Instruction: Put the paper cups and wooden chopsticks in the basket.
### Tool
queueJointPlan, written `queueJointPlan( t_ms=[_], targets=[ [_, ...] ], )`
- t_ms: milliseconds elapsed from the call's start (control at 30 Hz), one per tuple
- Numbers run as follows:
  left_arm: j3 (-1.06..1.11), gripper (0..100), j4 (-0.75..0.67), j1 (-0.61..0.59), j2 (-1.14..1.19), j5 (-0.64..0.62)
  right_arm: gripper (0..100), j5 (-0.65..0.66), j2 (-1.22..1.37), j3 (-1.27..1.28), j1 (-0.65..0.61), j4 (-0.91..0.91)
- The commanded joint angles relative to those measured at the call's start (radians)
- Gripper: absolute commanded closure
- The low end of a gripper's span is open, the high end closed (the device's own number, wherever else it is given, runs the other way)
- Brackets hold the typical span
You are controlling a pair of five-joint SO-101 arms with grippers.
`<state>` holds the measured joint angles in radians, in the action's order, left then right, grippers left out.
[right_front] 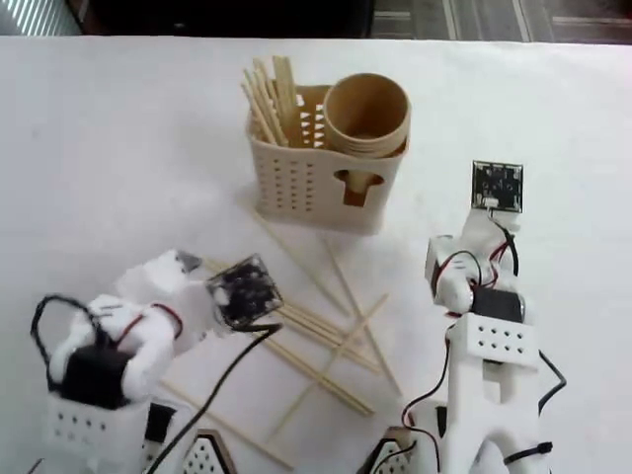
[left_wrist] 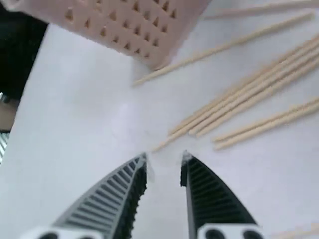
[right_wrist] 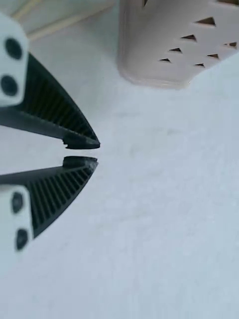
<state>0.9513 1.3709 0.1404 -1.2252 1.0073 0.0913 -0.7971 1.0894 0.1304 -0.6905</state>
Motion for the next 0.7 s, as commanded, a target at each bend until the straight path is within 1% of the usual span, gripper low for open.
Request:
queueJointPlan(
  t_ms=[0, 67, 367, 500, 600, 667],
  targets=[
    [-0.086, 87, 0.041, 0.091, 0.159, 0.095, 95.7, -0.008, -0.024, -0.008, 0.047, 0.018],
    [-0.094, 87, 0.046, 0.147, 0.236, 0.118, 95.7, -0.009, -0.025, -0.009, 0.077, 0.021],
    [-0.097, 87, -0.02, 0.409, 0.611, 0.12, 95.7, -0.009, -0.031, -0.009, 0.15, 0.053],
    [-0.112, 87, -0.077, 0.463, 0.75, 0.12, 95.7, -0.009, -0.031, -0.011, 0.153, 0.053],
    [-0.15, 87, -0.083, 0.492, 0.852, 0.121, 95.7, -0.009, -0.033, -0.011, 0.15, 0.053],
    [-0.184, 87, -0.075, 0.504, 0.924, 0.146, 95.7, -0.009, -0.033, -0.011, 0.148, 0.053]
  ],
)
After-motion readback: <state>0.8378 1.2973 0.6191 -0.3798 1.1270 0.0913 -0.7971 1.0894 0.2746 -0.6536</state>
